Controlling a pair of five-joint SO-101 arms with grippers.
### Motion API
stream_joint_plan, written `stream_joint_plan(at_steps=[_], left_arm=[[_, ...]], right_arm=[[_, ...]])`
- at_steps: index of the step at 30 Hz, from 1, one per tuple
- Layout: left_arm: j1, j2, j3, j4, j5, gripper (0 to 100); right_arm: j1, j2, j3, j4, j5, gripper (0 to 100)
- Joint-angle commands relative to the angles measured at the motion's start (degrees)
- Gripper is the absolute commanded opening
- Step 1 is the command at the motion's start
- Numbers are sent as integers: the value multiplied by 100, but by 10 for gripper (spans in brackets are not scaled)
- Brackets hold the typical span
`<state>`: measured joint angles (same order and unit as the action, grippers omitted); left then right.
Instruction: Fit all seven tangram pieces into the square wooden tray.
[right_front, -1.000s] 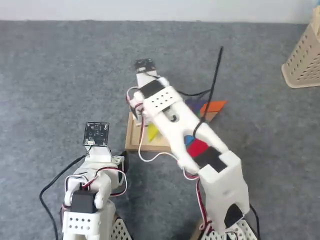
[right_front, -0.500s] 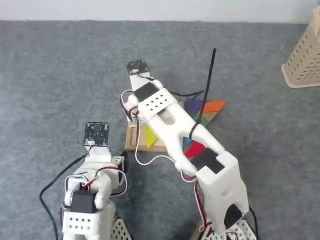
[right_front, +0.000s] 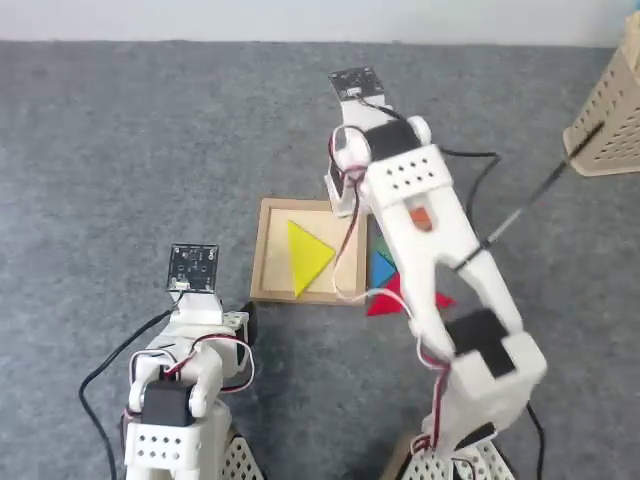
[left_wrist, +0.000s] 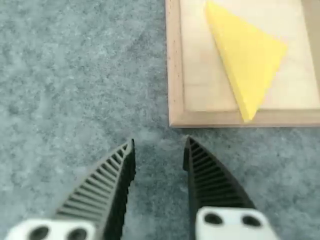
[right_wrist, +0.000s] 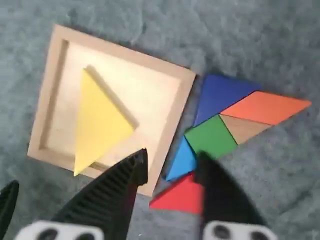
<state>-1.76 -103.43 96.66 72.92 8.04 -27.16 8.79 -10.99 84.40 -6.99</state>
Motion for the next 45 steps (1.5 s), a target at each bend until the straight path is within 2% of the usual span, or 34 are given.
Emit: stream_joint_plan(at_steps=[1, 4, 7, 11, 15, 23, 31, 38, 45], left_arm=[[-35, -114, -13, -35, 44, 152], [-35, -114, -13, -35, 44, 152], [-35, -114, -13, -35, 44, 152], [-35, -114, -13, -35, 44, 152], [-35, -114, -13, -35, 44, 152], [-35, -114, -13, -35, 44, 152], [-35, -114, -13, -35, 44, 152], [-35, -114, -13, -35, 44, 152], [-35, -114, -13, -35, 44, 152]], right_arm=[[84, -1402, 1319, -927, 193, 48], [57, -2369, 2963, -2123, 220, 75], [13, -2949, 4431, -3451, 686, 121], [-101, -2932, 5196, -4180, 1125, 95], [-101, -2475, 5187, -4330, 1275, 39], [-145, -1464, 4712, -4549, 1275, 37], [-954, -796, 4360, -4567, 1275, 38], [-1042, -31, 3587, -4549, 1275, 38], [-1455, 716, 2523, -4277, 1275, 38]])
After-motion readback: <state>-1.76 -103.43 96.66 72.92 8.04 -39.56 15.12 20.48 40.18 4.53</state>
